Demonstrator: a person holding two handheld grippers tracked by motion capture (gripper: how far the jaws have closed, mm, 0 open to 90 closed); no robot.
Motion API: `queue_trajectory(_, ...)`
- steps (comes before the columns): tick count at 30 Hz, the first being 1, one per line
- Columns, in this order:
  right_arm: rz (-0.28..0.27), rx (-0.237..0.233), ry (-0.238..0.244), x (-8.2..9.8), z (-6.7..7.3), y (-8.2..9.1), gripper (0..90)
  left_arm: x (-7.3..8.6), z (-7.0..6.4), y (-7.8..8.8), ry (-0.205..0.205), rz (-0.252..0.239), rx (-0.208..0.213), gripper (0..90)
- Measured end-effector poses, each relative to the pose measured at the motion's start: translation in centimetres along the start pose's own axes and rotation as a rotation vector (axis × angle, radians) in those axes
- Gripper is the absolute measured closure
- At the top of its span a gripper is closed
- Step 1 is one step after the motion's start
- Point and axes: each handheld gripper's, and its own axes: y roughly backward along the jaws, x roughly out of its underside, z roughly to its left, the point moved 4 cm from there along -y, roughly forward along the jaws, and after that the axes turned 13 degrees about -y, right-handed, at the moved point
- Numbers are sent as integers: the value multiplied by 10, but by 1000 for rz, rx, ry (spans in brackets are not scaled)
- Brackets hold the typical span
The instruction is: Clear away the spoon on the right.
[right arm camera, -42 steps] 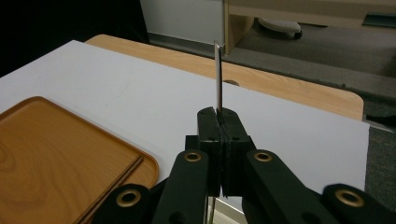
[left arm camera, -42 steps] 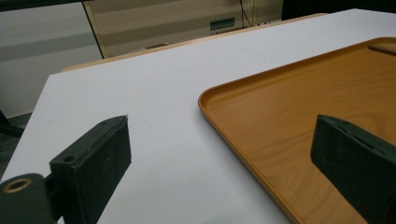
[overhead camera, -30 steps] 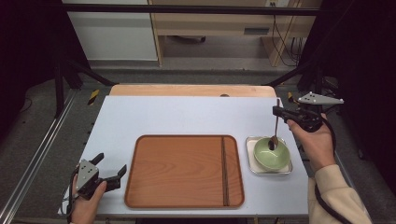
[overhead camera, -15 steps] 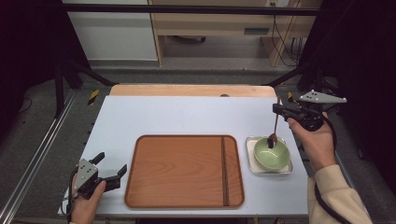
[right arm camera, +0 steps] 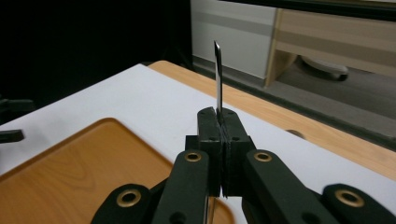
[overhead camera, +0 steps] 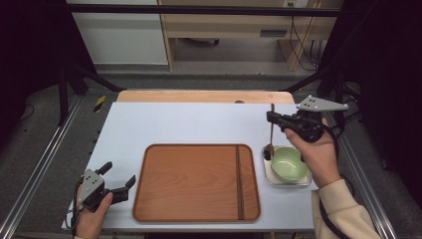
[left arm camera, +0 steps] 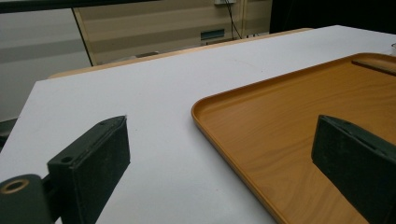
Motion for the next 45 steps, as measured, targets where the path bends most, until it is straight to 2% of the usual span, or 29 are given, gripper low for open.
queue_trajectory(3, 25, -45, 6, 11, 21, -16, 895, 0, -1, -2, 3, 2, 2, 40)
queue_trajectory(11, 99, -142, -7, 47, 62, -52, 895, -1, -1, -2, 3, -5, 7, 40)
queue_trajectory(18, 152, -212, -47, 75, 82, -72, 895, -1, -3, -2, -5, -2, 15, 40)
queue_trajectory(22, 199, -227, -71, 95, 86, -79, 895, -2, -3, -2, -6, -4, 14, 41)
queue_trajectory(29, 262, -254, -117, 117, 85, -82, 895, -1, -4, -5, -8, 2, 19, 41)
queue_trajectory(38, 295, -277, -154, 131, 79, -87, 884, -1, -6, -7, -16, 9, 23, 41)
queue_trajectory(40, 320, -243, -126, 132, 76, -90, 855, -1, -6, -7, -19, 9, 24, 40)
queue_trajectory(45, 366, -177, -109, 136, 68, -98, 800, -1, -6, -7, -21, 9, 23, 41)
